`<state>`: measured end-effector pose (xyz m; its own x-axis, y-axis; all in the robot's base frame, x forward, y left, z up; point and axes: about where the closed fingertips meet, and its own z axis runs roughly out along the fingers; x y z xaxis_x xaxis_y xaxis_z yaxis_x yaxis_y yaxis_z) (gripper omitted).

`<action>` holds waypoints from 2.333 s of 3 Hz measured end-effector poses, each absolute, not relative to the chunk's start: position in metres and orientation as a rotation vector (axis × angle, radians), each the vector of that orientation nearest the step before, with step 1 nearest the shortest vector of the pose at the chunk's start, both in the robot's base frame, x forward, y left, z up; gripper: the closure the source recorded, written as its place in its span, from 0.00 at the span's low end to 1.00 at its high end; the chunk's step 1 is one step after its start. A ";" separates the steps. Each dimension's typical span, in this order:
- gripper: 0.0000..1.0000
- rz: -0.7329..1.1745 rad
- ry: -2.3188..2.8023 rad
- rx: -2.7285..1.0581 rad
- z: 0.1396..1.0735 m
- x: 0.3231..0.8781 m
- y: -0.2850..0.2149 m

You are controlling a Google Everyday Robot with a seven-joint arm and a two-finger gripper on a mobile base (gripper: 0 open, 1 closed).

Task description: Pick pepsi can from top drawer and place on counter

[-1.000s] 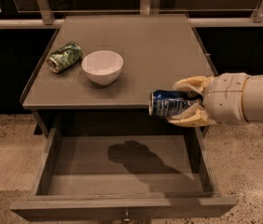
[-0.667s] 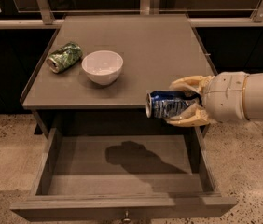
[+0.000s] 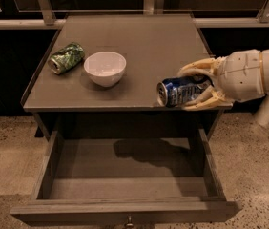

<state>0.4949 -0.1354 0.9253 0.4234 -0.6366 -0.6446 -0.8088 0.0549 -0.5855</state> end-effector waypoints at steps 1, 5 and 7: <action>1.00 0.234 1.269 -1.637 0.927 0.523 -0.157; 0.83 0.179 1.446 -1.424 0.887 0.627 -0.188; 0.37 0.179 1.446 -1.424 0.887 0.627 -0.188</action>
Offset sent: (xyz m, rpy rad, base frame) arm 0.1095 -0.0703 -0.0189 0.1040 0.0037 -0.2073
